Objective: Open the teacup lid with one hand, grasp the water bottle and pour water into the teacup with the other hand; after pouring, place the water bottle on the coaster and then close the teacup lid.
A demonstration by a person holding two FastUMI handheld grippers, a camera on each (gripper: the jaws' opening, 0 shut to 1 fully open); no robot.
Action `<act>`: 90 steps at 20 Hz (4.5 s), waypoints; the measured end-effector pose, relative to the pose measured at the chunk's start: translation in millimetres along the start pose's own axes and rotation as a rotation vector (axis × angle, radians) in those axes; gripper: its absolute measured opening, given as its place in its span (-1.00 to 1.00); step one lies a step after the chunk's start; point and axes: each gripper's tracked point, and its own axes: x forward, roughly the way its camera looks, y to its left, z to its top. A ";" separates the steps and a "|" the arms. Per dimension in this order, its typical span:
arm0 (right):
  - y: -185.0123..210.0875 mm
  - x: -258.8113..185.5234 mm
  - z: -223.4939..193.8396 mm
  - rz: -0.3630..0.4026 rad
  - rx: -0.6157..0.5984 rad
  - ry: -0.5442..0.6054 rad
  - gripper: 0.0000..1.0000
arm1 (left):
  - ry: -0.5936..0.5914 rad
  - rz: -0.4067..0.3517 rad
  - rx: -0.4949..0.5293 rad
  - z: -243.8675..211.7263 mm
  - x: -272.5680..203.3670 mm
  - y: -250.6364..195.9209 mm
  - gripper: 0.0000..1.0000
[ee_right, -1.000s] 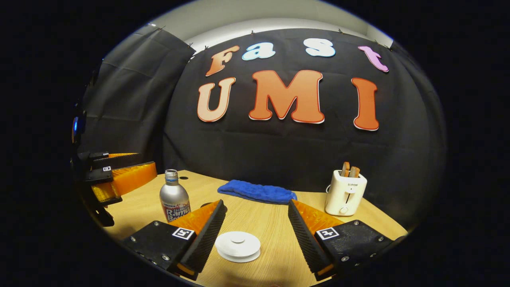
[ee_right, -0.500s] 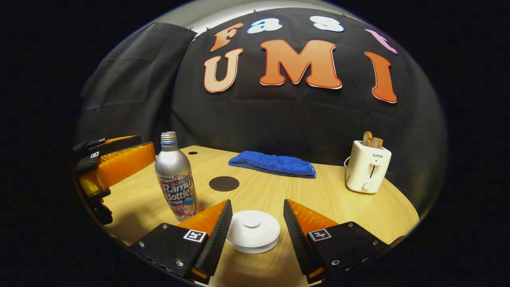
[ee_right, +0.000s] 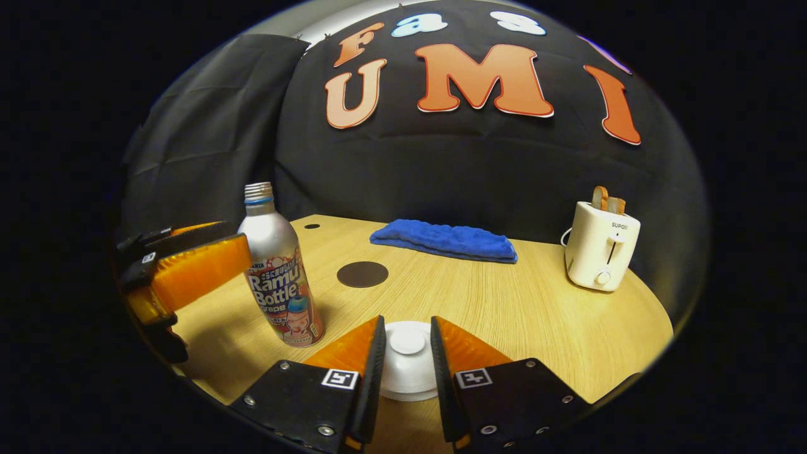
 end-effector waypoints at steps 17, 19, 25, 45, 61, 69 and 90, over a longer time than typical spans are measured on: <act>-38.2 -36.3 30.8 -0.075 0.004 -0.098 -0.57 | 0.115 -0.025 0.005 -40.1 21.1 -14.8 0.96; -51.4 -44.7 32.0 -0.103 0.008 -0.105 -0.58 | 0.139 -0.012 0.019 -46.4 25.3 -13.8 0.96; -96.5 -69.0 27.5 -0.199 0.038 -0.115 -0.58 | 0.217 0.009 -0.030 -68.0 37.4 -13.0 0.94; -170.5 -120.1 14.7 -0.352 0.061 -0.141 -0.58 | 0.183 0.114 0.435 -10.2 53.2 -1.4 0.52; -186.4 -132.4 0.5 -0.353 0.053 -0.124 -0.58 | 0.200 0.069 1.055 -18.5 70.2 -20.3 0.62; -202.5 -147.1 -4.8 -0.385 0.065 -0.130 -0.58 | 0.165 0.091 1.364 -12.0 74.1 -3.6 0.65; -209.8 -164.9 -4.9 -0.430 0.019 -0.113 -0.58 | -0.027 0.047 1.942 35.5 91.0 -27.4 0.63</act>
